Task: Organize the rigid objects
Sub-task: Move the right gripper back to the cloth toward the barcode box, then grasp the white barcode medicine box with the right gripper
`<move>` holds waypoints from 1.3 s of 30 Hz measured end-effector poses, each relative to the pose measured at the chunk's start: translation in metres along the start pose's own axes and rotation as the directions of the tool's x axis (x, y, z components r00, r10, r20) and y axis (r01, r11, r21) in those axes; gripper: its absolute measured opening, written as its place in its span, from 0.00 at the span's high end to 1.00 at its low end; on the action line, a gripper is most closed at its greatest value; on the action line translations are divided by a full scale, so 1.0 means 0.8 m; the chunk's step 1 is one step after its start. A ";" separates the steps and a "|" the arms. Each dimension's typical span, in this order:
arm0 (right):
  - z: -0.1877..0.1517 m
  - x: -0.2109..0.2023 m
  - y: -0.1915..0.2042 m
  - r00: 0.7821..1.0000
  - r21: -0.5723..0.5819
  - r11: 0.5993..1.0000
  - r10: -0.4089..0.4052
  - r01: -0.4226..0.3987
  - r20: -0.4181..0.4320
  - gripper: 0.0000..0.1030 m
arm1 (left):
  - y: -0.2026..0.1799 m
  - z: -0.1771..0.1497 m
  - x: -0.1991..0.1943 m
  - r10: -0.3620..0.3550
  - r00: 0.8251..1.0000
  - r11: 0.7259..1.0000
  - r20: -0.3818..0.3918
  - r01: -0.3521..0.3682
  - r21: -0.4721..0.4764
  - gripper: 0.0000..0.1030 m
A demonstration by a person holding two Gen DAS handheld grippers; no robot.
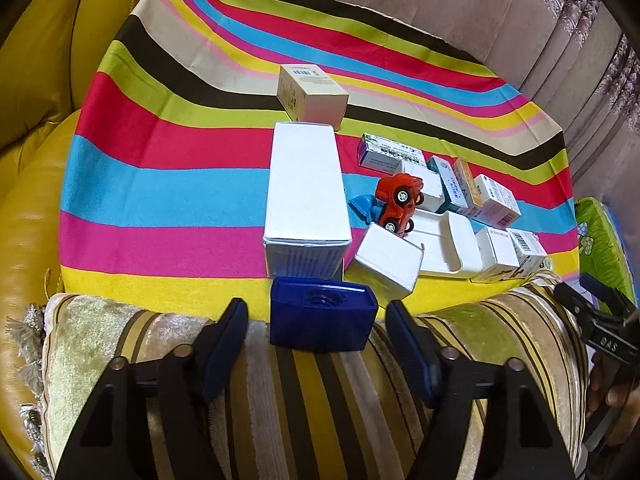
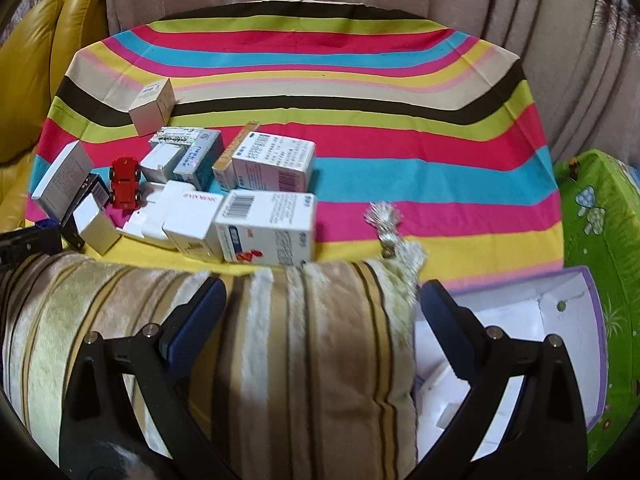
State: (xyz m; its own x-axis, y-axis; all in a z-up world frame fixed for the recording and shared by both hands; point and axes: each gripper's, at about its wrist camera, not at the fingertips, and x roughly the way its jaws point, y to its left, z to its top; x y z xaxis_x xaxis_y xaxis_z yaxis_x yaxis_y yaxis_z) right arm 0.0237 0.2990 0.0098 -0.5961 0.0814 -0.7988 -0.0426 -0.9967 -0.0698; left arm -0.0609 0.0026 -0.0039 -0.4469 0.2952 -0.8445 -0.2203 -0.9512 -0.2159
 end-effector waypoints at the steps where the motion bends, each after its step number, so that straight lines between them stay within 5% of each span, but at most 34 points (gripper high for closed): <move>1: 0.003 0.003 0.002 1.000 -0.001 1.000 0.004 -0.004 -0.005 0.04 | 0.000 0.000 0.001 -0.002 1.000 1.000 0.000 0.002 0.000 0.37; 6: 0.018 0.020 0.020 0.999 -0.033 0.999 0.019 -0.020 -0.030 0.04 | 0.002 -0.001 0.000 -0.018 1.000 1.000 0.003 0.018 -0.006 0.49; 39: 0.063 0.072 0.028 0.995 -0.008 1.000 0.011 -0.012 -0.096 0.04 | -0.002 -0.029 -0.029 -0.105 0.992 0.994 0.073 0.106 -0.005 0.49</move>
State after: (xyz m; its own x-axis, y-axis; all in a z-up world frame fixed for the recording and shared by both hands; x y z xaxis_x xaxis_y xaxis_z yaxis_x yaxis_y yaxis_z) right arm -0.0519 0.2812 -0.0079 -0.5167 0.0708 -0.8532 -0.0288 -0.9974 -0.0653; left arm -0.0304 -0.0050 0.0045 -0.4837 0.3995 -0.7788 -0.2625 -0.9150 -0.3064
